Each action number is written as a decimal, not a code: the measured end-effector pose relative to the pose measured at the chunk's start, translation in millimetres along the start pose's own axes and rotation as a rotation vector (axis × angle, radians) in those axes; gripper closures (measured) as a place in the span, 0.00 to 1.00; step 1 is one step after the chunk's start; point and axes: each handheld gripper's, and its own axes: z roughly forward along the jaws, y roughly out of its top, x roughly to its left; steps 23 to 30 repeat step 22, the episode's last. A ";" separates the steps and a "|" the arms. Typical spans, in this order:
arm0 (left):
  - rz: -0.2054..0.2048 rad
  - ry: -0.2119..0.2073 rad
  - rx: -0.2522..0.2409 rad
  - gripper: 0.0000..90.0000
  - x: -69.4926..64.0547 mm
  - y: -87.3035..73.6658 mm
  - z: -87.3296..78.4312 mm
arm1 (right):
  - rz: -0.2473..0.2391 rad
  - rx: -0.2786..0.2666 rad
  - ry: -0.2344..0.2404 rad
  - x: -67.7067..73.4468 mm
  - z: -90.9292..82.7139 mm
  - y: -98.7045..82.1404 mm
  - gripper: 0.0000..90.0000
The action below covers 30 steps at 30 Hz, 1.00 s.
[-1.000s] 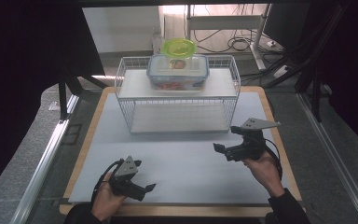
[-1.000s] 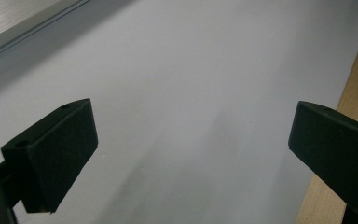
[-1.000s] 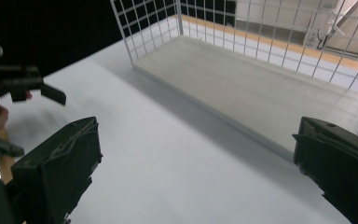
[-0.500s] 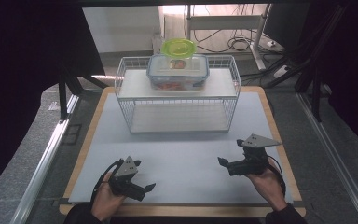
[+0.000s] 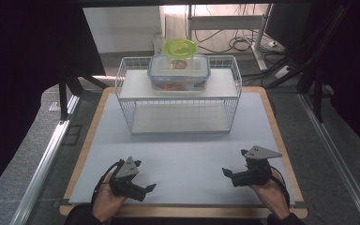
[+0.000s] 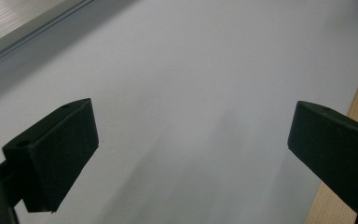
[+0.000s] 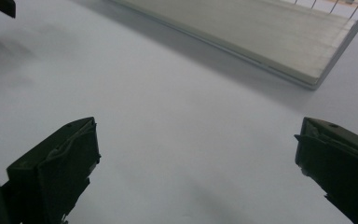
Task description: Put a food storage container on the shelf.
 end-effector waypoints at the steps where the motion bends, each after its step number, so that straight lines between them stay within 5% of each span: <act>1: 0.000 0.000 0.001 0.02 0.0 -0.1 0.2 | 0.001 0.005 0.004 0.3 0.3 -1.4 0.00; 17: 0.015 0.008 0.031 0.02 -1.6 -0.9 3.5 | -0.045 0.178 -0.012 8.1 22.5 -29.2 0.00; 30: 0.016 0.008 0.029 0.02 -1.4 -0.5 3.9 | -0.037 0.175 -0.020 6.4 22.1 -29.5 0.00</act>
